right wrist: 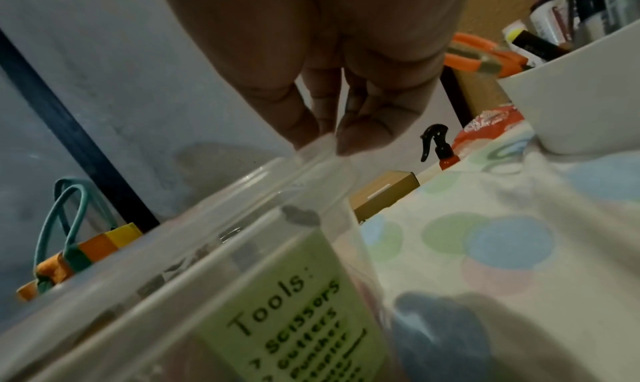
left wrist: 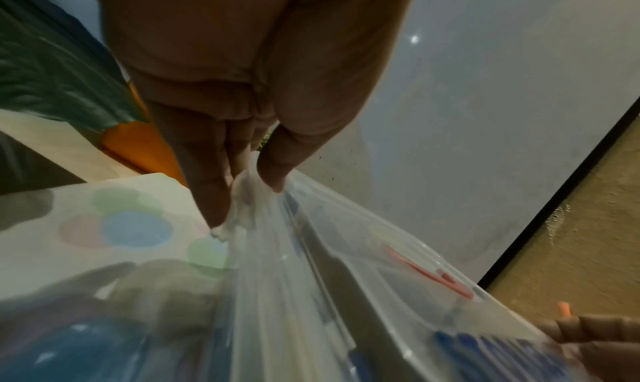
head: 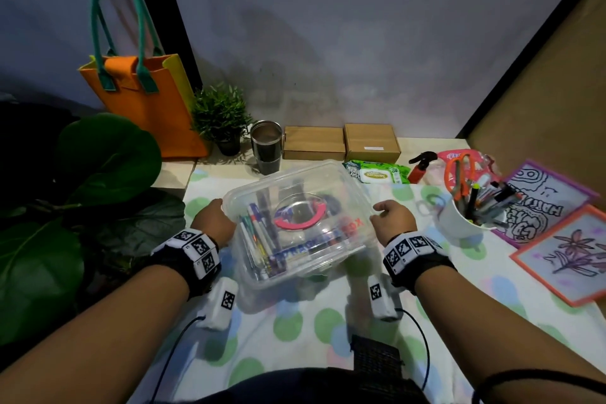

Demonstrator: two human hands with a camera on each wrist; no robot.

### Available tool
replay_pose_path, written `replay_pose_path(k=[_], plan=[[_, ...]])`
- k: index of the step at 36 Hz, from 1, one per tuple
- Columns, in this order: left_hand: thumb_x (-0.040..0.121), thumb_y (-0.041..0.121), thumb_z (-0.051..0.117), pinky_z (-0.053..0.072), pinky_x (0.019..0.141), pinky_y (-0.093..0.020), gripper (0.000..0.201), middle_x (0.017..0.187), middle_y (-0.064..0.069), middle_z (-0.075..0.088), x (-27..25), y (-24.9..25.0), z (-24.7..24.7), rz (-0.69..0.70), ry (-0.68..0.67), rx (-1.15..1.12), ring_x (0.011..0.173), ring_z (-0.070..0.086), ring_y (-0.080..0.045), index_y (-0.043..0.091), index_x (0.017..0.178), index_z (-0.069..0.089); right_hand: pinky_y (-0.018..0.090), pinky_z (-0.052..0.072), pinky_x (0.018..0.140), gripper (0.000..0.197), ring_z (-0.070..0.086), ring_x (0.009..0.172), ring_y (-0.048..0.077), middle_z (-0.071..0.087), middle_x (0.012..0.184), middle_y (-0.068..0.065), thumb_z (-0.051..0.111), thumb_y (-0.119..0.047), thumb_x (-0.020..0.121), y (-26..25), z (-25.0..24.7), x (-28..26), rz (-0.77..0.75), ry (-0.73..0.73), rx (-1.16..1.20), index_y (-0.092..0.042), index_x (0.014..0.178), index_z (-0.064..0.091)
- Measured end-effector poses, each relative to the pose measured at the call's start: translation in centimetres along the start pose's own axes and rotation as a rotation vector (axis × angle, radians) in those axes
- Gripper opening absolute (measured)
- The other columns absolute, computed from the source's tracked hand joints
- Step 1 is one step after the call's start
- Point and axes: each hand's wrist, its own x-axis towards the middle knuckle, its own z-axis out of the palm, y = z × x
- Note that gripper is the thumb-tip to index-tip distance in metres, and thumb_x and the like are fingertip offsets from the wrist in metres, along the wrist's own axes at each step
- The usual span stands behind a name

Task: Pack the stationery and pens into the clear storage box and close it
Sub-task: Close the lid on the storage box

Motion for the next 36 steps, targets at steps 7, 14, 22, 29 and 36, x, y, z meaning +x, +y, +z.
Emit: replay_pose_path(k=[7, 14, 22, 29, 36], plan=[[0.086, 0.015, 0.061, 0.051, 0.079, -0.035, 0.031, 0.114, -0.020, 0.064, -0.9, 0.5, 0.0, -0.009, 0.044, -0.055, 0.089, 0.061, -0.034, 0.007, 0.116, 0.060, 0.030, 0.047, 0.090, 0.031, 0.059, 0.109, 0.029, 0.065, 0.118, 0.012, 0.055, -0.006, 0.087, 0.0, -0.2, 0.1, 0.011, -0.036, -0.100, -0.012, 0.116, 0.064], [0.088, 0.017, 0.063, 0.059, 0.069, -0.043, 0.053, 0.118, -0.022, 0.061, -1.7, 0.6, -0.1, -0.099, -0.005, -0.105, 0.085, 0.064, -0.036, 0.010, 0.137, 0.045, 0.030, 0.048, 0.086, 0.031, 0.061, 0.106, 0.031, 0.066, 0.115, 0.014, 0.053, -0.003, 0.086, 0.5, -0.3, -0.2, 0.017, -0.066, -0.159, -0.011, 0.113, 0.064], [0.084, 0.014, 0.067, 0.057, 0.080, -0.044, 0.055, 0.120, -0.022, 0.061, -1.6, 0.9, 0.0, -0.127, -0.053, -0.005, 0.099, 0.064, -0.038, 0.006, 0.134, 0.046, 0.027, 0.046, 0.082, 0.042, 0.060, 0.109, 0.029, 0.062, 0.121, 0.013, 0.050, 0.002, 0.087, 0.5, -0.1, -0.5, 0.007, -0.072, -0.171, -0.013, 0.125, 0.055], [0.086, 0.027, 0.065, 0.052, 0.079, -0.033, 0.033, 0.106, -0.019, 0.069, -1.3, 0.9, -0.1, -0.091, -0.045, 0.268, 0.095, 0.067, -0.033, 0.001, 0.104, 0.062, 0.033, 0.043, 0.100, 0.074, 0.050, 0.124, 0.029, 0.046, 0.142, 0.010, 0.037, 0.012, 0.086, -0.2, 1.0, -1.6, -0.093, -0.194, -0.212, -0.022, 0.150, 0.020], [0.082, 0.018, 0.069, 0.058, 0.079, -0.042, 0.022, 0.097, -0.022, 0.070, -0.8, 1.2, 0.0, -0.134, -0.033, 0.184, 0.088, 0.069, -0.036, 0.001, 0.090, 0.059, 0.037, 0.043, 0.099, 0.073, 0.049, 0.124, 0.032, 0.045, 0.141, 0.015, 0.043, 0.004, 0.088, -1.1, 1.5, -1.6, -0.070, -0.219, -0.213, -0.017, 0.151, 0.014]])
